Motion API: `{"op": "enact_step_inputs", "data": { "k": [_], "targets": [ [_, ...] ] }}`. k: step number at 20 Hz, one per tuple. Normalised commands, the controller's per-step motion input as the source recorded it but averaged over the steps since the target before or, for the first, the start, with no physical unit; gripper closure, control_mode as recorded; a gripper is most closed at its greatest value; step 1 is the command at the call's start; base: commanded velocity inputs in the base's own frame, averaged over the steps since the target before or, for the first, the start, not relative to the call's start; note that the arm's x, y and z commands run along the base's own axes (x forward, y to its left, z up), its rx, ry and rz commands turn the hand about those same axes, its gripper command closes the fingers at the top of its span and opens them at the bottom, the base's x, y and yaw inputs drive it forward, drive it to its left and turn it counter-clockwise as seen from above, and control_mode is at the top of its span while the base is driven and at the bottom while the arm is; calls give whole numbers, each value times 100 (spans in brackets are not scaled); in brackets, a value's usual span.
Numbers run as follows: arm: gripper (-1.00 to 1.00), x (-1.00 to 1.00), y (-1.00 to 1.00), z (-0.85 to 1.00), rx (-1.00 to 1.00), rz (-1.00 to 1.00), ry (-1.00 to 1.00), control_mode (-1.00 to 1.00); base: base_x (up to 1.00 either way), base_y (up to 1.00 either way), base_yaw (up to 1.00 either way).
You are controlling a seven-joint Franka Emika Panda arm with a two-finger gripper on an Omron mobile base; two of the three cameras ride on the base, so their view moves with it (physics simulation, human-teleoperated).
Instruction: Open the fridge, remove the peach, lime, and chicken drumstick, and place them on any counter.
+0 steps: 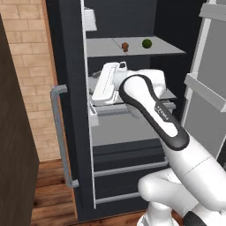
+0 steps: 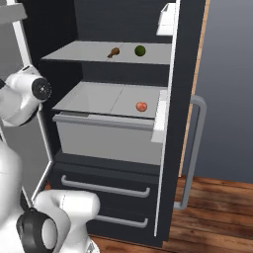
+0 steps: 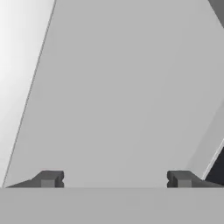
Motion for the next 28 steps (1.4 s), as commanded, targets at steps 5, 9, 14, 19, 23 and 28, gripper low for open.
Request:
{"op": "enact_step_inputs", "data": {
  "k": [5,9,14,19,23,28],
  "targets": [
    [-100,-10,75,63,-9,0,7,-100,0,0,0],
    [-100,0,7,88,-14,0,42,-100,0,0,0],
    [-100,0,-57,13,-17,-6,40,-100,0,0,0],
    [-100,0,-96,-51,-11,-52,19,-100,0,0,0],
    [-100,0,-99,-45,0,-71,1,-100,0,0,0],
    [-100,0,-91,-23,0,-74,1,-100,0,0,0]
  ]
}}
